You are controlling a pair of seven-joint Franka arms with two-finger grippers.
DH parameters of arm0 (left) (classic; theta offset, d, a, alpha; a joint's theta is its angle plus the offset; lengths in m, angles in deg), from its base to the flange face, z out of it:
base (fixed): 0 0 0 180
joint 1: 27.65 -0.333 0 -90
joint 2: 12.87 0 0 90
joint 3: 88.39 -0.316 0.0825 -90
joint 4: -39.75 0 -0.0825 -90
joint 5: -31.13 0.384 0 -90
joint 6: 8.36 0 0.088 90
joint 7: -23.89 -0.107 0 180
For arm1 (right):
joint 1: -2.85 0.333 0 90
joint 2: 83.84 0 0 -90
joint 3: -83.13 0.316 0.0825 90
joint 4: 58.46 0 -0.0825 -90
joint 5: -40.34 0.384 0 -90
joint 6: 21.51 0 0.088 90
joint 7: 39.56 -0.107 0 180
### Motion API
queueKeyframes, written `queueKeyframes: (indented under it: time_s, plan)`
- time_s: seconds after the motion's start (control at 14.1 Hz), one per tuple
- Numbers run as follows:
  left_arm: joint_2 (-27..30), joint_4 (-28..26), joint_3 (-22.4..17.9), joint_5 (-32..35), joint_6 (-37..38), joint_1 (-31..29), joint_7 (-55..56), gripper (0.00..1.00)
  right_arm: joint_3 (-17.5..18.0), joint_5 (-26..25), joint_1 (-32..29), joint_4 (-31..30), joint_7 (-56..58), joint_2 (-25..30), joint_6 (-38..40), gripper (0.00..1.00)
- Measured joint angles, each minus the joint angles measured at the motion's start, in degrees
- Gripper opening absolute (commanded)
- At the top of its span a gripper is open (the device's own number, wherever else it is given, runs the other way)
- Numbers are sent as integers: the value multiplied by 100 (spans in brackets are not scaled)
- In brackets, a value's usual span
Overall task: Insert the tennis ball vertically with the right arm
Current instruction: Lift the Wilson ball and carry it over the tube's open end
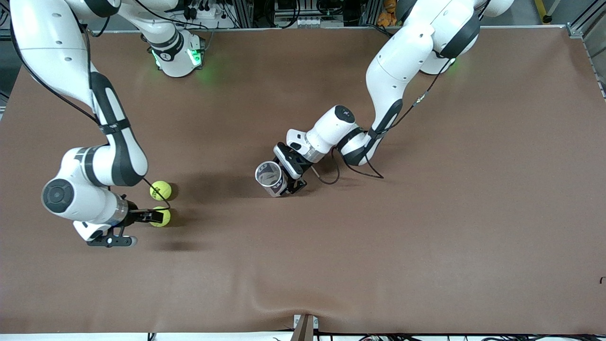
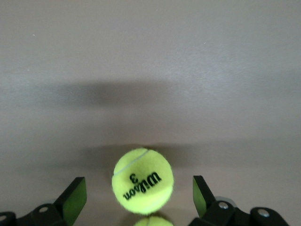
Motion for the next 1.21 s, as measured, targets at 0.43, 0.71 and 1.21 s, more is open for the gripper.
queueKeyframes:
  time_s: [0.43,0.71,1.21]
  plan:
    - [0,0,0,0,-2,8,-1,75,-18,-404,110,-196,-66,-78,-224,100]
    - [-9,-6,0,0,-38,13,-1,76,-26,-432,109,-234,-148,-115,-270,100]
    - [-32,-17,-2,0,-118,41,-1,76,-17,-674,197,-240,-417,-259,-335,0]
